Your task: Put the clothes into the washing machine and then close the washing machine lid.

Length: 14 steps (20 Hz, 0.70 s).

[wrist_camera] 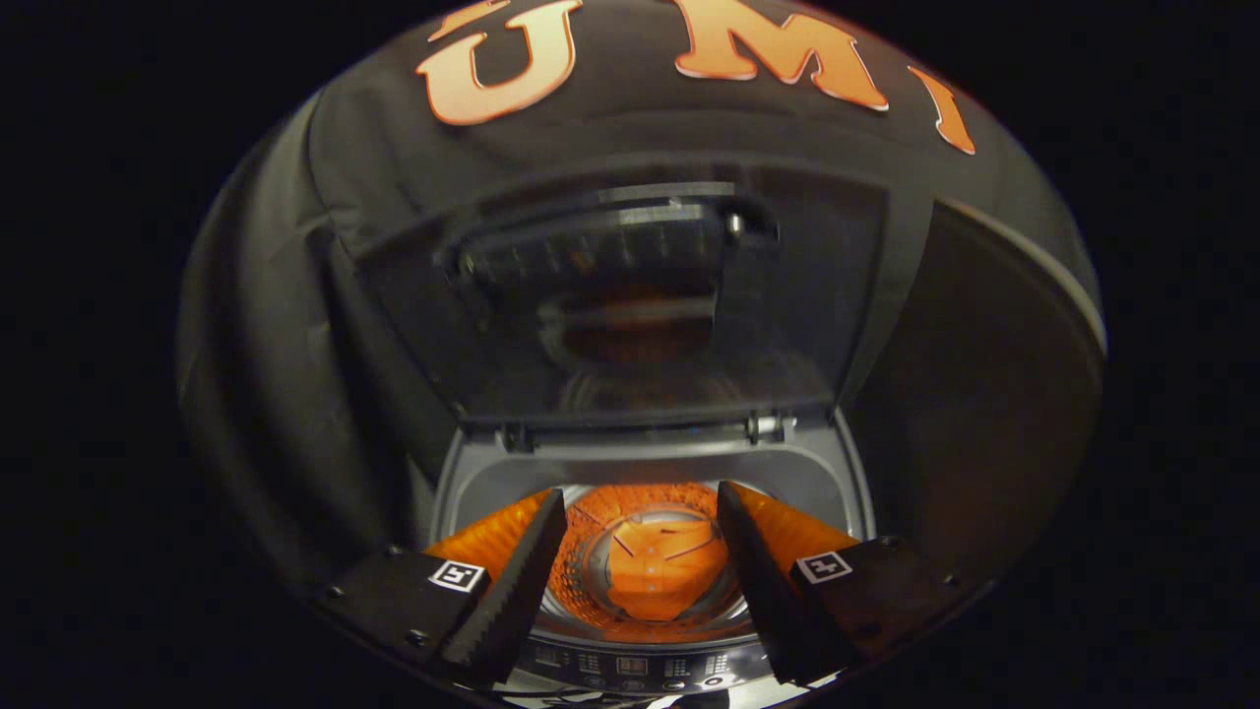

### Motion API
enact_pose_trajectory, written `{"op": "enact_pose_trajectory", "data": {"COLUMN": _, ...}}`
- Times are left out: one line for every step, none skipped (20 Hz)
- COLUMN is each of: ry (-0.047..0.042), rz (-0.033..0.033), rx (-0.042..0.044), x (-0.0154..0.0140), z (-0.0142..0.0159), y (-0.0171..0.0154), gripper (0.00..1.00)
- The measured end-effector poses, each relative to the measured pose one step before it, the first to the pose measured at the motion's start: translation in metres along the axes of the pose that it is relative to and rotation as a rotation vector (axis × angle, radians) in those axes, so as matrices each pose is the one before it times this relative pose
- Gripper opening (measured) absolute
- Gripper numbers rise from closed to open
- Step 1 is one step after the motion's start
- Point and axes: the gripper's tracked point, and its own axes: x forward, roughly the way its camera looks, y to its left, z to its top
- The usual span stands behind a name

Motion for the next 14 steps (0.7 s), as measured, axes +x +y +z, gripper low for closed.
{"op": "enact_pose_trajectory", "data": {"ry": -0.03347, "rz": 0.00458, "rx": -0.00599, "x": -0.01054, "z": 0.01835, "y": 0.00296, "gripper": 0.99}}
{"op": "enact_pose_trajectory", "data": {"ry": -0.02782, "rz": -0.00027, "rx": -0.00397, "x": -0.00628, "z": 0.01747, "y": 0.00029, "gripper": 0.99}}
{"op": "enact_pose_trajectory", "data": {"ry": -0.01905, "rz": 0.00703, "rx": 0.00117, "x": -0.00781, "z": 0.01554, "y": 0.00043, "gripper": 0.99}}
{"op": "enact_pose_trajectory", "data": {"ry": -0.02903, "rz": 0.00238, "rx": 0.00458, "x": -0.00497, "z": 0.01346, "y": -0.00053, "gripper": 0.99}}
{"op": "enact_pose_trajectory", "data": {"ry": -0.01364, "rz": -0.00178, "rx": -0.00623, "x": -0.00385, "z": 0.014, "y": -0.0014, "gripper": 0.99}}
{"op": "enact_pose_trajectory", "data": {"ry": -0.02295, "rz": -0.00222, "rx": -0.00795, "x": -0.00321, "z": 0.01532, "y": 0.00049, "gripper": 0.99}}
{"op": "enact_pose_trajectory", "data": {"ry": -0.01013, "rz": -0.00068, "rx": -0.00093, "x": -0.001, "z": 0.01136, "y": -0.00116, "gripper": 0.99}}
{"op": "enact_pose_trajectory", "data": {"ry": -0.00754, "rz": 0.00639, "rx": 0.00394, "x": 0.00074, "z": 0.00957, "y": 0.00224, "gripper": 0.99}}
{"op": "enact_pose_trajectory", "data": {"ry": -0.00922, "rz": 0.00278, "rx": 0.00467, "x": -0.00003, "z": 0.00693, "y": 0.00096, "gripper": 0.99}}
{"op": "enact_pose_trajectory", "data": {"ry": -0.00943, "rz": 0.00004, "rx": 0.00034, "x": 0.00408, "z": 0.00821, "y": -0.00086, "gripper": 0.99}}
{"op": "enact_pose_trajectory", "data": {"ry": -0.01079, "rz": -0.00221, "rx": -0.00488, "x": 0.00459, "z": 0.00828, "y": 0.00018, "gripper": 0.99}}
{"op": "enact_pose_trajectory", "data": {"ry": -0.0155, "rz": 0.00257, "rx": -0.00926, "x": 0.00348, "z": 0.00918, "y": -0.00019, "gripper": 0.99}}
{"op": "enact_pose_trajectory", "data": {"ry": -0.01065, "rz": -0.0028, "rx": -0.00949, "x": 0.00604, "z": 0.00992, "y": -0.00034, "gripper": 0.99}}
{"op": "enact_pose_trajectory", "data": {"ry": -0.0018, "rz": -0.00094, "rx": -0.01012, "x": 0.0076, "z": 0.00682, "y": -0.00095, "gripper": 0.99}}
